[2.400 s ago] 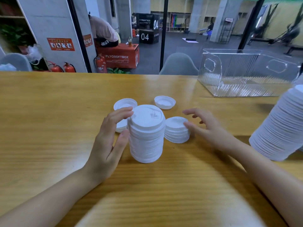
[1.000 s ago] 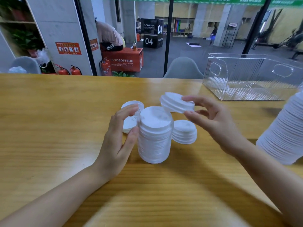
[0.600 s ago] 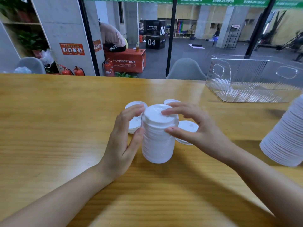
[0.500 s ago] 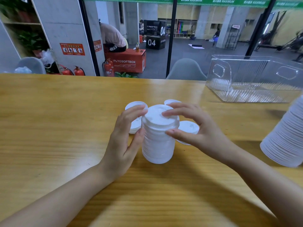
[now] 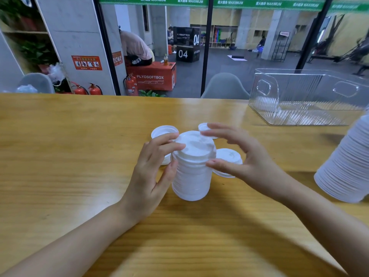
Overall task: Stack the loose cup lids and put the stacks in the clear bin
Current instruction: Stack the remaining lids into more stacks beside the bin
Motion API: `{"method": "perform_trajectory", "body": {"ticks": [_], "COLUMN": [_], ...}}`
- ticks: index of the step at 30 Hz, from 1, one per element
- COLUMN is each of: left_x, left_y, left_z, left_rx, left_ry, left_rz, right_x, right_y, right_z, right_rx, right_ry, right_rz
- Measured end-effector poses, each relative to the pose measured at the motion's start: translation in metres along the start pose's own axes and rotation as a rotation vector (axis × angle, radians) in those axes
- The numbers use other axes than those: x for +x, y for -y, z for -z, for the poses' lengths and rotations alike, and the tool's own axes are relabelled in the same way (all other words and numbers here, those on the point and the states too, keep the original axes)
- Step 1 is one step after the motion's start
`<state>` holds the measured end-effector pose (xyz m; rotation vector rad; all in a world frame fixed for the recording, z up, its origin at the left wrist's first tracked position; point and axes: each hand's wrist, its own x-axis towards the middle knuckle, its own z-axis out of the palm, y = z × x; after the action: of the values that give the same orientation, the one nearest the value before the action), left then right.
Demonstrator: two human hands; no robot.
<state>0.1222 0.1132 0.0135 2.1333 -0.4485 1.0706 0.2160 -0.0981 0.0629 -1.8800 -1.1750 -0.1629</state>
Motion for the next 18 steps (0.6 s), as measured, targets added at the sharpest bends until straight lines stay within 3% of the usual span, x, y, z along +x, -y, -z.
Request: {"method": "perform_trajectory", "body": {"ticks": [6,10,18], "left_x": [0.000,0.001,0.001], "left_y": [0.000,-0.001,-0.001], "left_z": [0.001,0.001,0.000], "left_rx": [0.015,0.017,0.010], "left_ry": [0.009,0.014,0.016], "left_rz": [0.000,-0.009,-0.020], "right_x": [-0.023,-0.037,-0.034], "right_y": [-0.040,-0.067,-0.068], "right_z": [0.018,0.011,0.004], "right_rx": [-0.133,-0.507,-0.462], "right_ry": [-0.098,0.075,0.070], "right_rz": [-0.175,-0.294,-0.323]}}
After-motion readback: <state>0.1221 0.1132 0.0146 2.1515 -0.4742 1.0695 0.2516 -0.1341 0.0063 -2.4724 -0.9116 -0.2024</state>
